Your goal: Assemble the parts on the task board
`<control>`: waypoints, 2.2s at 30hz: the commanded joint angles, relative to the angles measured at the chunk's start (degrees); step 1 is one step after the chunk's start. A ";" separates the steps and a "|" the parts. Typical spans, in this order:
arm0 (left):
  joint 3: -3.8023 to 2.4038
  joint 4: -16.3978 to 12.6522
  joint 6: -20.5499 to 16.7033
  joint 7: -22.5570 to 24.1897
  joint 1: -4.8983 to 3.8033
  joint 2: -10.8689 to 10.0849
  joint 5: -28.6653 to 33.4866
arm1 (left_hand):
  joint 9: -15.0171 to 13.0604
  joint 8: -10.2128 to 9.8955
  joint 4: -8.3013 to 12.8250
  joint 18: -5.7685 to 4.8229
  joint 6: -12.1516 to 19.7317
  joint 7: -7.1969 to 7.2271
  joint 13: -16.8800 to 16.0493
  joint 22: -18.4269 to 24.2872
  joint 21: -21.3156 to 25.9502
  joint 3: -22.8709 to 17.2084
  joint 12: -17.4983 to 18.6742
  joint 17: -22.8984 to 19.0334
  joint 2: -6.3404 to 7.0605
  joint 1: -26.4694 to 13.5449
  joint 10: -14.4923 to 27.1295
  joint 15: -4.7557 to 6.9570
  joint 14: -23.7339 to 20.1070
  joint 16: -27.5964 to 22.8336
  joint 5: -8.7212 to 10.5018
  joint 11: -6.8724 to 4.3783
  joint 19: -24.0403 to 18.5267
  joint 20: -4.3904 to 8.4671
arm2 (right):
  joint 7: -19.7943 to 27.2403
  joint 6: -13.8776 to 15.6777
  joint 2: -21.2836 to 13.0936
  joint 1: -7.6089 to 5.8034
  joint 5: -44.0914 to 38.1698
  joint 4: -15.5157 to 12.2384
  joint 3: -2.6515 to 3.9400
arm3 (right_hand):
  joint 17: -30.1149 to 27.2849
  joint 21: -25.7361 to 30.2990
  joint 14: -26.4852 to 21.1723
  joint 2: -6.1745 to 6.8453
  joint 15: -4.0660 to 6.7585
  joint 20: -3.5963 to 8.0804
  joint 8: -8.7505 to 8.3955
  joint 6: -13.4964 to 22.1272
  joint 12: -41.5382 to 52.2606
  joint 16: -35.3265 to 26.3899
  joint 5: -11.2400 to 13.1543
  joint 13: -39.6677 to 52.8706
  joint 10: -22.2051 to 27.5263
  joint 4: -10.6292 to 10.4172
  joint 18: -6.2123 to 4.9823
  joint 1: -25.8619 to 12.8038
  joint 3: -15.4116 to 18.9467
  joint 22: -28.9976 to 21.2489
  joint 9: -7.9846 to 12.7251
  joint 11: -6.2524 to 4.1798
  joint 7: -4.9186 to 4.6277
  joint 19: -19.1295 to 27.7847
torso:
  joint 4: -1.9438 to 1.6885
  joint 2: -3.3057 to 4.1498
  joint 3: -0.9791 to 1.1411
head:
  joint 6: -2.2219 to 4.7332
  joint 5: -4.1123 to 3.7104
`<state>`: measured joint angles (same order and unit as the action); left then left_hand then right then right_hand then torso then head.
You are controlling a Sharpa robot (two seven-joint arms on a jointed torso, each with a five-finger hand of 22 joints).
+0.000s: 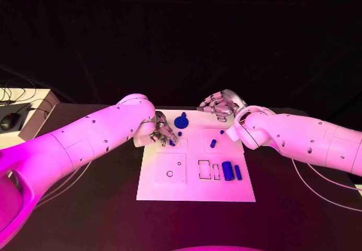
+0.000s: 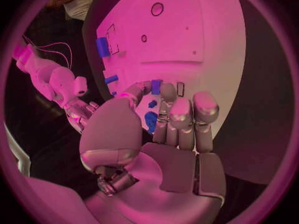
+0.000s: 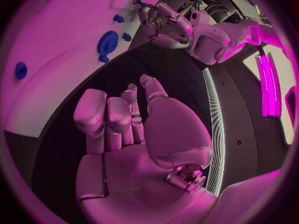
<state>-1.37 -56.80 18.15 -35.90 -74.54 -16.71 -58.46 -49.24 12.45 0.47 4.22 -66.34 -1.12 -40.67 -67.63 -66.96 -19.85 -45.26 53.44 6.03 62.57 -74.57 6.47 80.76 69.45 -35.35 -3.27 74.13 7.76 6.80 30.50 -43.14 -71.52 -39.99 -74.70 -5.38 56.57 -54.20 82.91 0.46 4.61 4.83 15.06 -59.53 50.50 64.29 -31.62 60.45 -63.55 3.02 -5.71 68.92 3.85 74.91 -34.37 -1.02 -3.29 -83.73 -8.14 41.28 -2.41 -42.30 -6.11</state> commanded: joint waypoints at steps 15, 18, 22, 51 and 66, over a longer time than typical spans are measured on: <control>0.07 0.51 1.29 -0.13 0.48 0.43 0.55 | -0.62 0.21 7.52 -0.61 -1.52 1.32 -0.25 0.05 0.15 -7.79 0.26 -0.20 -1.96 1.28 -1.85 0.36 0.02 0.18 -0.08 -1.41 0.19 -0.03 | 0.38 -0.82 -0.04 0.02 -0.65 -0.05 0.01 | -0.07 0.29 0.00 0.16 0.20 0.75 -0.35 -0.46 -0.29 -0.17 -0.25 0.07 -0.24 0.03 0.34 -0.43 -0.15 7.00 -0.05 -0.09 0.05 -3.92 | 0.06 0.07 0.04 | 0.07 0.07; 0.09 0.57 2.36 -0.19 0.50 0.47 0.54 | -0.37 0.17 7.37 -0.68 -1.83 1.48 -0.59 -0.07 0.11 -6.73 0.09 -0.06 -2.16 1.49 -1.86 0.42 0.06 0.29 0.20 -1.48 0.21 -0.07 | 0.37 -0.82 -0.07 0.02 -0.69 -0.05 0.01 | -0.07 0.29 0.00 0.16 0.20 0.75 -0.35 -0.46 -0.29 -0.17 -0.25 0.07 -0.24 0.03 0.34 -0.43 -0.15 7.00 -0.05 -0.09 0.05 -3.92 | 0.07 0.10 0.05 | -0.02 0.04; 0.13 0.60 3.29 -0.24 0.52 0.40 0.22 | -0.26 0.16 7.55 -0.71 -1.97 1.49 -0.71 -0.12 0.09 -6.49 0.12 -0.01 -1.99 1.71 -1.91 0.37 0.06 0.32 0.24 -1.47 0.24 -0.05 | 0.38 -0.83 -0.09 0.02 -0.71 -0.03 0.01 | -0.07 0.29 0.00 0.16 0.20 0.75 -0.35 -0.46 -0.29 -0.17 -0.25 0.07 -0.24 0.03 0.34 -0.43 -0.15 7.00 -0.05 -0.09 0.05 -3.92 | 0.09 0.07 0.07 | -0.04 0.04; 0.17 0.91 0.50 -0.07 0.71 0.68 -0.65 | -0.90 1.17 5.97 -0.92 -2.54 2.16 -1.67 -0.69 -0.18 -3.91 0.53 0.73 -2.76 1.73 -2.56 0.56 0.14 0.85 0.68 -1.80 0.60 0.08 | 0.41 -0.84 -0.16 0.03 -0.70 -0.05 0.01 | -0.09 0.44 0.01 0.16 0.20 0.75 -0.39 -0.48 -0.38 -0.27 -0.28 0.09 -0.23 0.16 0.33 -0.50 -0.17 6.98 -0.03 -0.09 0.04 -3.92 | 0.02 0.05 0.03 | 0.09 -0.04; 0.17 1.28 0.11 0.03 0.78 0.96 -0.07 | 0.39 2.21 1.96 -1.30 -2.84 3.00 -2.13 -0.95 0.03 6.69 0.74 1.28 -4.04 2.41 -3.05 0.74 0.26 1.16 1.06 -2.08 0.76 0.36 | 0.39 -0.88 -0.13 0.03 -0.92 -0.02 0.01 | -0.10 0.50 0.01 0.16 0.20 0.76 -0.41 -0.49 -0.42 -0.32 -0.29 0.09 -0.22 0.21 0.33 -0.54 -0.18 6.97 -0.02 -0.09 0.04 -3.92 | 0.08 0.11 0.07 | 0.11 -0.05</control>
<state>-1.32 -55.45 18.19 -35.93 -74.02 -15.98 -59.00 -49.30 14.52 2.52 3.84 -68.48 0.81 -42.75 -68.49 -66.95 -13.48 -44.77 54.64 5.27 61.82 -76.03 6.74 80.89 70.35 -34.37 -4.08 74.55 8.19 6.79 30.33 -43.28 -71.50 -40.30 -74.67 -5.40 56.52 -53.90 82.91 0.46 4.61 4.83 14.85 -59.53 50.26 64.29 -31.62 60.46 -63.55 3.01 -5.71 68.92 3.85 74.91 -34.36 -1.02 -3.29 -83.73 -8.06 41.36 -2.34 -42.23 -6.13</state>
